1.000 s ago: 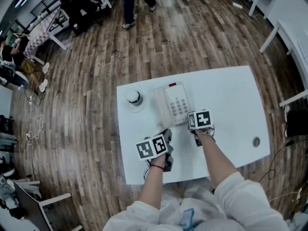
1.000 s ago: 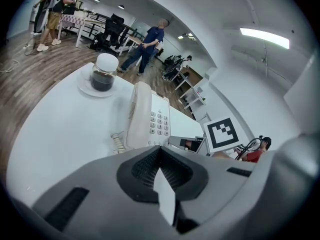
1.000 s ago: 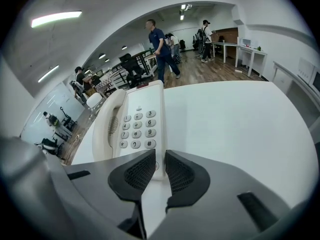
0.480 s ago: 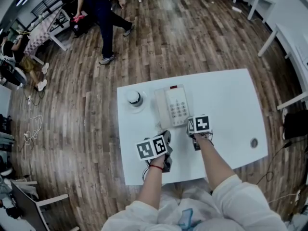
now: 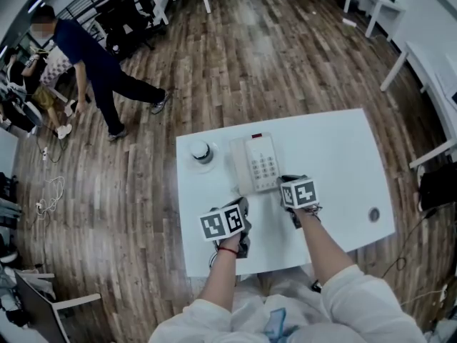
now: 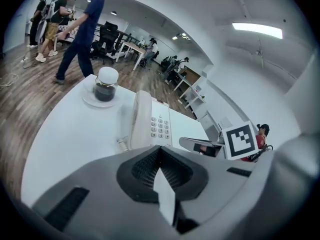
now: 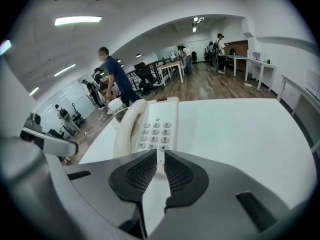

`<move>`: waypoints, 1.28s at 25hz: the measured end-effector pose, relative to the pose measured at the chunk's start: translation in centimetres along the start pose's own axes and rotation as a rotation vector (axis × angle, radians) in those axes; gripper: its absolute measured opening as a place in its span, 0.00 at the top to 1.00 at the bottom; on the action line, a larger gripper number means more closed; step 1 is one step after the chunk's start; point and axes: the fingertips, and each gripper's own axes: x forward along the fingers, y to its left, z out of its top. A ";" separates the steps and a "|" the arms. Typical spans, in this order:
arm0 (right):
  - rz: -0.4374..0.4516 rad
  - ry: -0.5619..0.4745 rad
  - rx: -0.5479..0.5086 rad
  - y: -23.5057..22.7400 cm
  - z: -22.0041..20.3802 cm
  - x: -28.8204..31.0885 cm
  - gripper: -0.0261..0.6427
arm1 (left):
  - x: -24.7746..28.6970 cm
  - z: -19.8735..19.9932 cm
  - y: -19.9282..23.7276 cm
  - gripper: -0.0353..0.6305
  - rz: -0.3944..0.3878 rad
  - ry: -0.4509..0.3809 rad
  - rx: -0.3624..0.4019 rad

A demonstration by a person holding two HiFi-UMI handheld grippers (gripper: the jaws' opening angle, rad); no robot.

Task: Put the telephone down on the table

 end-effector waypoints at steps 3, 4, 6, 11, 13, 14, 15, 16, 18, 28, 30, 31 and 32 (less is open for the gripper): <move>0.038 -0.036 -0.016 1.5 0.4 -1.9 0.86 | -0.4 -0.1 -0.3 0.95 0.000 -0.002 0.023; 0.047 -0.050 -0.024 2.0 0.5 -2.7 0.86 | -0.6 -0.2 -0.5 0.95 -0.001 -0.005 0.033; 0.064 -0.079 -0.043 3.0 0.7 -4.1 0.86 | -0.8 -0.1 -0.8 0.95 -0.004 -0.013 0.052; 0.124 -0.155 -0.087 5.9 0.6 -7.3 0.86 | -2.0 0.2 -1.6 0.95 -0.014 -0.043 0.101; 0.137 -0.173 -0.099 6.9 0.4 -8.6 0.86 | -2.7 0.2 -1.9 0.95 -0.020 -0.052 0.115; 0.145 -0.183 -0.098 7.4 0.4 -9.2 0.86 | -3.0 0.2 -2.2 0.95 -0.025 -0.055 0.122; 0.152 -0.194 -0.097 7.8 0.3 -9.7 0.86 | -3.4 0.2 -2.4 0.95 -0.031 -0.058 0.132; 0.158 -0.207 -0.095 8.2 0.3 -10.3 0.86 | -3.7 0.2 -2.7 0.95 -0.037 -0.062 0.144; 0.166 -0.233 -0.100 8.9 0.5 -11.5 0.86 | -4.4 0.3 -3.3 0.95 -0.044 -0.073 0.175; 0.193 -0.350 -0.148 11.6 0.5 -16.4 0.86 | -8.3 0.2 -6.2 0.95 -0.122 -0.186 0.355; 0.207 -0.375 -0.146 12.2 0.5 -17.4 0.86 | -9.1 0.1 -6.7 0.95 -0.147 -0.211 0.359; 0.217 -0.389 -0.143 12.5 0.5 -17.9 0.86 | -9.5 0.1 -6.9 0.95 -0.158 -0.222 0.357; 0.228 -0.404 -0.140 12.9 0.6 -18.5 0.86 | -10.0 0.0 -7.2 0.95 -0.171 -0.234 0.356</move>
